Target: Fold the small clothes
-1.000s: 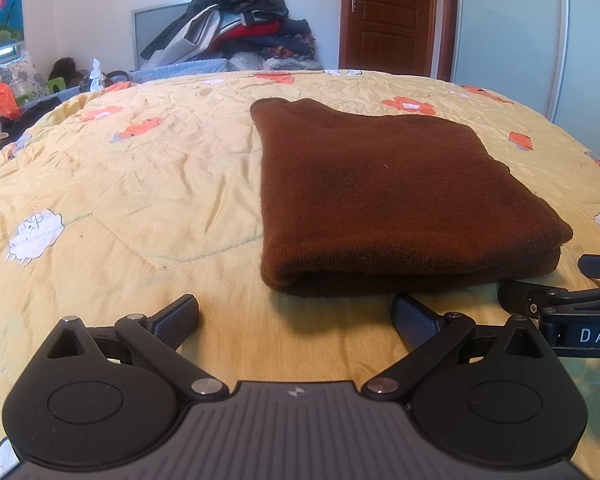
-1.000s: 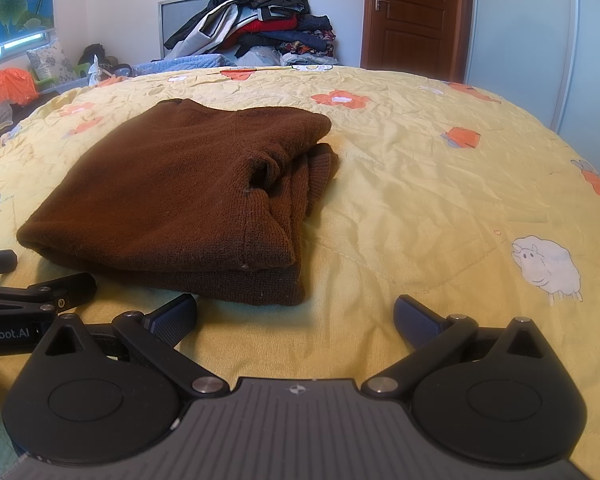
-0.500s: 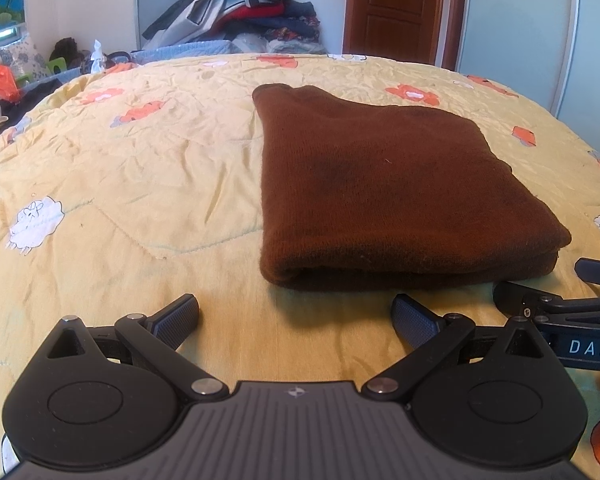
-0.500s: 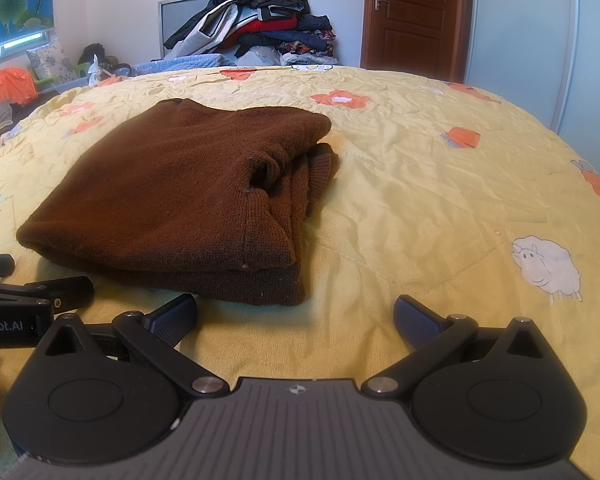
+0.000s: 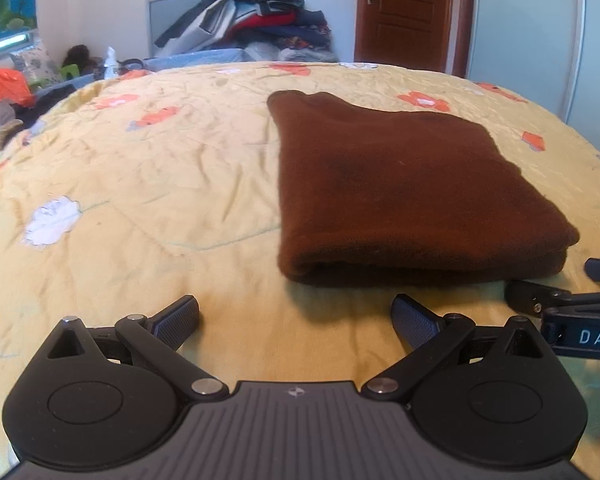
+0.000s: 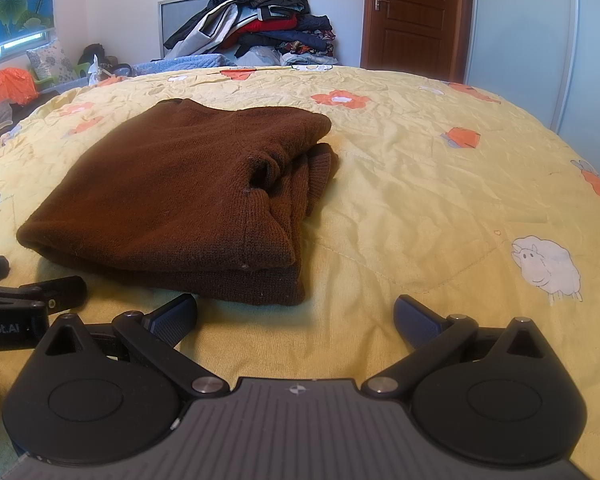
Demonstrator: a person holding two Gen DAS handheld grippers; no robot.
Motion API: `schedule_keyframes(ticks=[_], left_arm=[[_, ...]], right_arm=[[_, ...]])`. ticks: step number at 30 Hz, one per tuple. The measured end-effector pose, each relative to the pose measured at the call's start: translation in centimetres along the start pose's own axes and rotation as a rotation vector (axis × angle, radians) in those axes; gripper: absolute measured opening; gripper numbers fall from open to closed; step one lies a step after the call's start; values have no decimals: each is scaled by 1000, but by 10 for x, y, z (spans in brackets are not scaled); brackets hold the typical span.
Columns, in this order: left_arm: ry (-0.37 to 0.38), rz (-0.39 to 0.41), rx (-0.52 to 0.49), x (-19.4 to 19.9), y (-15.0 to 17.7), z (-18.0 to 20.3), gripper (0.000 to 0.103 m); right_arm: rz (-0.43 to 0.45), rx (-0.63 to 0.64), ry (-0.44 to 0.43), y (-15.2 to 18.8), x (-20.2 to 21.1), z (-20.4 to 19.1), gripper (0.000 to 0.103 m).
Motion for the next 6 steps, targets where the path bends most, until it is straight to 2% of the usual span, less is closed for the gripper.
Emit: schedule_keyframes(ticks=[3,6], left_arm=[[-7,39,-37,14,-5,-2,103],[11,100,-41,32,-20,-20,103]], right_arm=[[0,-2,-4,0,1,0,103],[14,-22,-46,-6,9,10,103]])
Point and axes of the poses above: each gripper's, at about its wrist camera, not at the fingertips, and x roughly against the way its jaws point, z to its right, y to its underside, the point moved 4 cm from there along -x, roughly the way its jaws point, and after that the axes turned 4 degrees about y, right-handed, at the moved point
